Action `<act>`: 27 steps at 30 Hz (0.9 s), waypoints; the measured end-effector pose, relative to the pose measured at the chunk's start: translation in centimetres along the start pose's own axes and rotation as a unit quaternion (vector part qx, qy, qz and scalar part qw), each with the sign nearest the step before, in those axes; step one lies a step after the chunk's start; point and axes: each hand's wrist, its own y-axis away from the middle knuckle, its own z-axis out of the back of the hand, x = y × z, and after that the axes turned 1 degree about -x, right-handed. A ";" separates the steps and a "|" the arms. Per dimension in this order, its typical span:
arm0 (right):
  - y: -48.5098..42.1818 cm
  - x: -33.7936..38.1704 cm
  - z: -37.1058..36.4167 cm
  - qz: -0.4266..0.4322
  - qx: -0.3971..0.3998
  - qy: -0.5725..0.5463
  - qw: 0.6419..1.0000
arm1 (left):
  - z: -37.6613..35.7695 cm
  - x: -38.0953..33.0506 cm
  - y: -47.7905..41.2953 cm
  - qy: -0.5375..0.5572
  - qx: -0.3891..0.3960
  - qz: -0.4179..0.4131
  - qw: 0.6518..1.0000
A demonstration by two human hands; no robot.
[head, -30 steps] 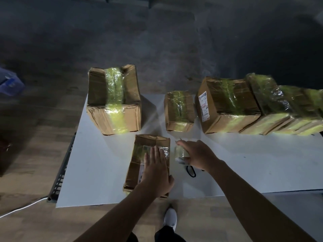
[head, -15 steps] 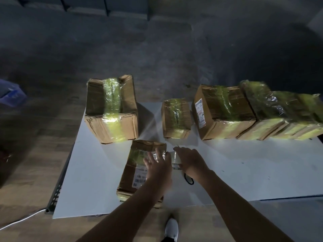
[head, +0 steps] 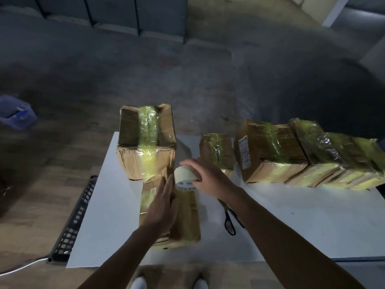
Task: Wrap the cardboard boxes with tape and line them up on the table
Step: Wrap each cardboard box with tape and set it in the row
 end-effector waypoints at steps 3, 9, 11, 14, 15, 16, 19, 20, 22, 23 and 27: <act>-0.2 0.9 -1.2 0.023 0.008 -0.013 1.000 | 1.5 1.9 0.4 0.039 0.014 -0.010 0.999; -2.0 2.7 -3.4 0.059 -0.013 0.014 0.998 | 3.8 5.2 0.5 0.081 0.037 0.002 0.996; -2.6 3.4 -3.8 0.078 -0.007 0.034 0.996 | 4.3 5.8 0.4 0.043 0.042 0.011 0.998; -3.7 4.4 -3.9 0.111 0.008 0.084 0.990 | 5.3 6.5 0.3 -0.105 0.032 0.023 0.994; -4.0 4.7 -3.9 0.125 0.016 0.098 0.987 | 5.7 6.9 0.2 -0.169 0.029 0.035 0.984; -4.2 5.1 -3.9 0.137 0.021 0.106 0.985 | 6.0 7.2 0.2 -0.221 0.031 0.048 0.974; -4.0 5.1 -3.3 0.143 0.005 0.120 0.982 | 6.3 7.6 0.2 -0.294 0.038 0.062 0.953; -3.8 4.7 -2.8 0.132 0.004 0.131 0.982 | 6.4 7.6 0.1 -0.303 0.042 0.060 0.950; -3.3 3.9 -1.9 0.104 0.022 0.176 0.979 | 6.3 7.6 0.1 -0.317 0.053 0.058 0.945; -3.1 3.8 -1.6 0.095 0.034 0.190 0.977 | 6.3 7.5 0.2 -0.324 0.053 0.056 0.943; -2.6 4.3 -2.2 0.109 0.013 0.176 0.978 | 5.9 6.5 -0.2 -0.407 0.049 0.032 0.912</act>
